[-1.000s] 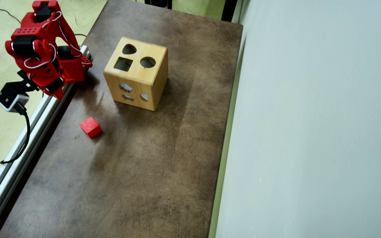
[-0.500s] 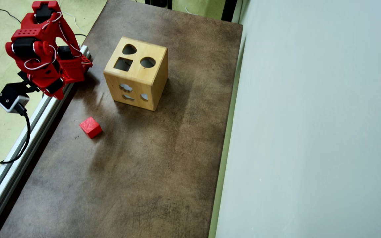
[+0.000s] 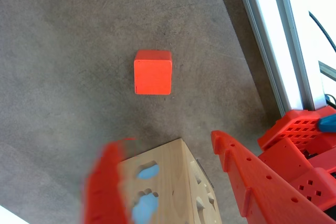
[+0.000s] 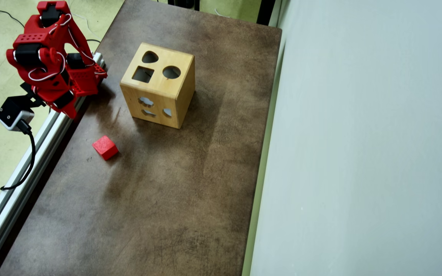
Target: Pick and place the red cube on the square hole
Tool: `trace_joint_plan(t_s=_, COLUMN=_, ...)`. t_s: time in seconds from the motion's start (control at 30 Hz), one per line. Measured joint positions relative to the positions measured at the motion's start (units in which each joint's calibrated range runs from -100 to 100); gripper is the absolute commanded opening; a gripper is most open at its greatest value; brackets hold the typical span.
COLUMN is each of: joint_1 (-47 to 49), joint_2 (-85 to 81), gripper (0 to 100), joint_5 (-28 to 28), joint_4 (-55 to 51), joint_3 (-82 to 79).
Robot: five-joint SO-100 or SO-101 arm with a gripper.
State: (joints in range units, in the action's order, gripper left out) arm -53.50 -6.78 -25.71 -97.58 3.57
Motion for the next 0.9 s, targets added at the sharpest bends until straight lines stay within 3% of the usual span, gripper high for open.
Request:
trace_joint_plan(t_s=0.13, joint_1=0.00, joint_2=0.00, gripper=59, joint_5=0.00, joint_4=0.00, joint_3=0.00)
trace_joint_plan(t_s=0.67, joint_1=0.00, joint_2=0.59, gripper=59, joint_5=0.00, joint_4=0.00, joint_3=0.00)
trace_joint_plan(t_s=0.9, joint_1=2.44, joint_2=13.90, gripper=59, joint_5=0.00, joint_4=0.08, joint_3=0.00)
